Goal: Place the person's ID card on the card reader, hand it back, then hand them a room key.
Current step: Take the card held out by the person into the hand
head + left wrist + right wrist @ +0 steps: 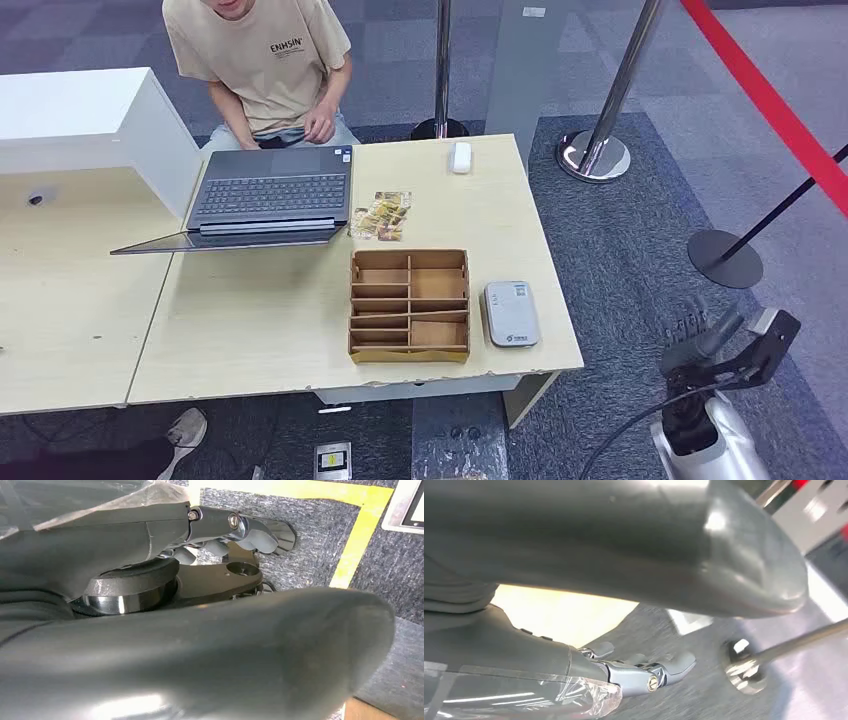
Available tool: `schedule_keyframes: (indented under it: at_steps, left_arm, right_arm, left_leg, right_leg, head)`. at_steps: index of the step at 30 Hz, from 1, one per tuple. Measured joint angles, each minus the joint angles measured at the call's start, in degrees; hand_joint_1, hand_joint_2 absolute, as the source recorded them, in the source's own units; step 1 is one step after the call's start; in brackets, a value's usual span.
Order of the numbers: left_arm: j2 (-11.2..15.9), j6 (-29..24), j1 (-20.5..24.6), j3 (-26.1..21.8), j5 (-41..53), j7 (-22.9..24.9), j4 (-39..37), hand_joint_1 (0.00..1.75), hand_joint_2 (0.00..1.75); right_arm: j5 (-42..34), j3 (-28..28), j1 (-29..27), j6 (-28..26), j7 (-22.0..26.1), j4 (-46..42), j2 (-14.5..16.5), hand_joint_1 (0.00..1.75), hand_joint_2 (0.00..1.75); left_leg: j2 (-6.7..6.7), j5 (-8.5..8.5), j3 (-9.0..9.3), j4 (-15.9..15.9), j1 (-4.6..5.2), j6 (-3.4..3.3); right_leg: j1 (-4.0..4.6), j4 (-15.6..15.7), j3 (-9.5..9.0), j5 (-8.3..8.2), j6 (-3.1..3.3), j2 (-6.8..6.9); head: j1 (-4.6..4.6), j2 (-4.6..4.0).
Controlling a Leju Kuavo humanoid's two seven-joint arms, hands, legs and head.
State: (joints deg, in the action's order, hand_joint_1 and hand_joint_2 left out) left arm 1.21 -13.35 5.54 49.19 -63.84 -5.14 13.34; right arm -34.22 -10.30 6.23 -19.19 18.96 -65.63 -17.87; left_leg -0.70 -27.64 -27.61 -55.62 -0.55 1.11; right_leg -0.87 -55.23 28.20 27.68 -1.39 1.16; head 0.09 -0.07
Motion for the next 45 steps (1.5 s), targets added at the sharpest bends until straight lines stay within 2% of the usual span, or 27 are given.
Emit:
schedule_keyframes:
  at_steps: [11,15,25,45]
  left_arm:
    - [0.22,0.10,0.37,1.84,0.10,-0.01,-0.31,0.00,0.00]
    - [0.37,0.34,0.61,2.43,0.32,0.00,-0.44,0.00,0.00]
    - [0.77,1.03,1.30,4.13,1.18,0.31,-0.55,0.00,0.00]
    - [1.76,2.43,2.63,7.30,3.63,2.64,-0.92,0.00,0.00]
  right_arm:
    - [14.02,5.02,5.00,-3.92,-4.87,-17.24,0.10,0.00,0.00]
    - [20.06,8.74,8.40,-4.44,-6.93,-22.27,0.39,0.00,1.75]
    - [35.02,20.03,17.95,-2.80,-11.96,-27.97,1.27,0.00,1.75]
    - [66.38,41.08,31.31,4.94,-20.06,-24.81,1.83,0.00,1.75]
  left_leg:
    - [0.00,0.01,-0.02,-0.01,0.00,0.00]
    - [0.01,0.03,-0.01,-0.01,0.00,0.00]
    - [0.02,0.06,-0.01,-0.01,-0.01,0.00]
    - [0.06,0.07,-0.03,-0.01,-0.01,0.01]
  right_leg:
    - [0.01,-0.06,-0.01,0.00,0.00,0.02]
    - [0.01,-0.08,0.01,0.00,0.00,0.03]
    - [0.01,-0.12,0.01,0.00,0.00,0.05]
    - [0.01,-0.15,0.02,0.00,0.00,0.05]
  head:
    - [0.01,0.00]
    - [0.01,0.00]
    - [0.01,0.00]
    - [0.01,0.00]
